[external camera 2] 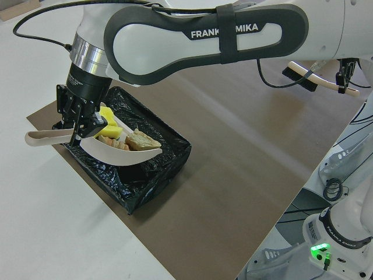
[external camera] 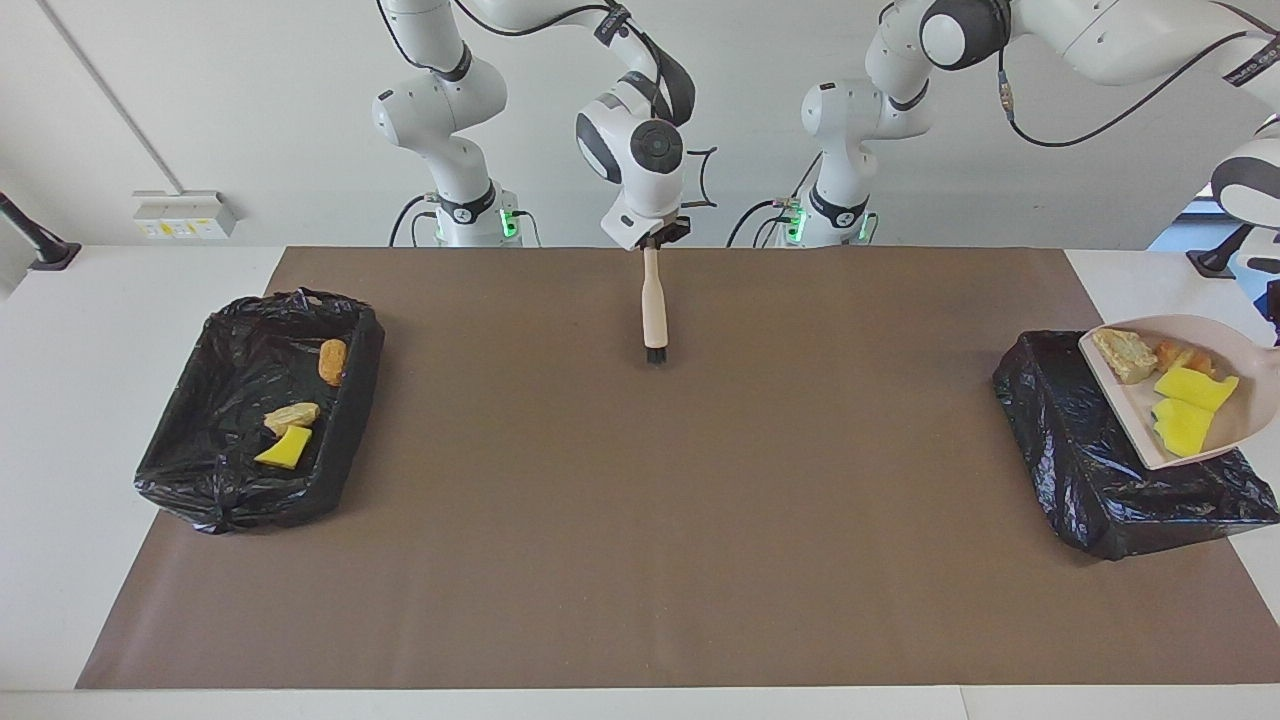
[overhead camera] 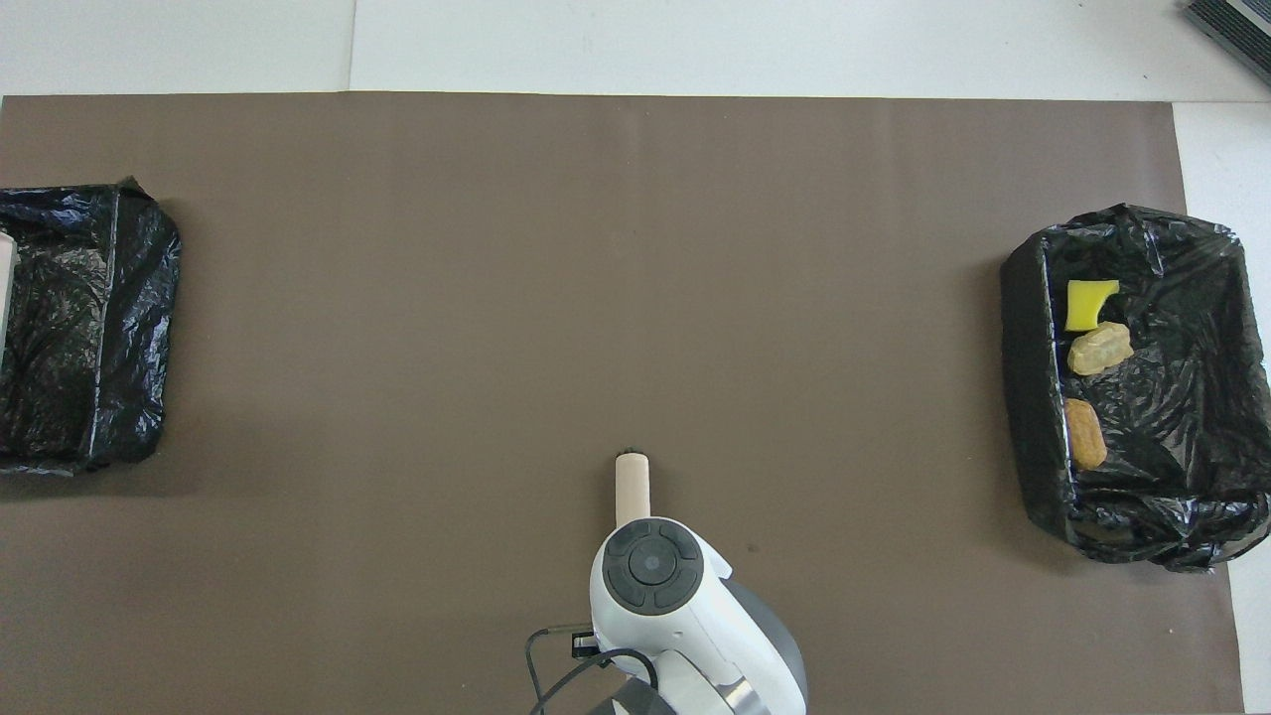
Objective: Sweep and dump trash in bin
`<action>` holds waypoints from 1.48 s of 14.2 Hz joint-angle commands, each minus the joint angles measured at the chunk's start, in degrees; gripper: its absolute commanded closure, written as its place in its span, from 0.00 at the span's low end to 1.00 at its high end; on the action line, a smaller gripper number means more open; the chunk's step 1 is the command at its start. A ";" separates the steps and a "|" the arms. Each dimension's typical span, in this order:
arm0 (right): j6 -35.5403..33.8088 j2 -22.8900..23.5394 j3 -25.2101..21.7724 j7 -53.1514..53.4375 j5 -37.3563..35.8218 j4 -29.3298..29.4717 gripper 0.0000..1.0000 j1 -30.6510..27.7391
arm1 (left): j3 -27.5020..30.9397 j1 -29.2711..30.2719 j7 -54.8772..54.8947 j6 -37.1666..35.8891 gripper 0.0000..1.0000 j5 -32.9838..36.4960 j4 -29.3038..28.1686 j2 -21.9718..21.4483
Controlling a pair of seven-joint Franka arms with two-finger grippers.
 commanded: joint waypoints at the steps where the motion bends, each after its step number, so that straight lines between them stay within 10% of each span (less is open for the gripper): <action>1: 0.48 -0.03 0.01 -0.95 0.42 -0.29 1.00 0.06 | 0.73 -0.97 -2.18 -1.91 1.00 6.99 1.02 0.15; 4: 0.48 0.06 0.01 -1.04 0.42 -0.20 1.00 0.06 | 0.29 -2.38 -2.18 -6.04 1.00 12.20 1.72 -0.29; 6: 0.48 0.06 0.01 -1.39 0.33 -0.20 0.70 0.06 | 0.64 -2.38 -1.22 -6.93 1.00 13.08 2.07 -2.30; 8: 0.39 0.06 0.01 -2.00 0.07 -0.12 0.00 0.06 | 0.81 -2.20 2.55 -7.20 1.00 12.83 2.16 -5.36; 15: 1.01 0.50 -0.69 -1.83 -9.59 4.27 0.00 -1.87 | -3.03 -3.08 1.79 -18.84 1.00 1.19 0.85 -12.23; 21: 1.01 0.06 -0.70 -5.60 -16.45 11.56 0.00 -13.72 | -17.17 -3.52 -25.40 -21.35 1.00 -6.68 -7.75 -16.80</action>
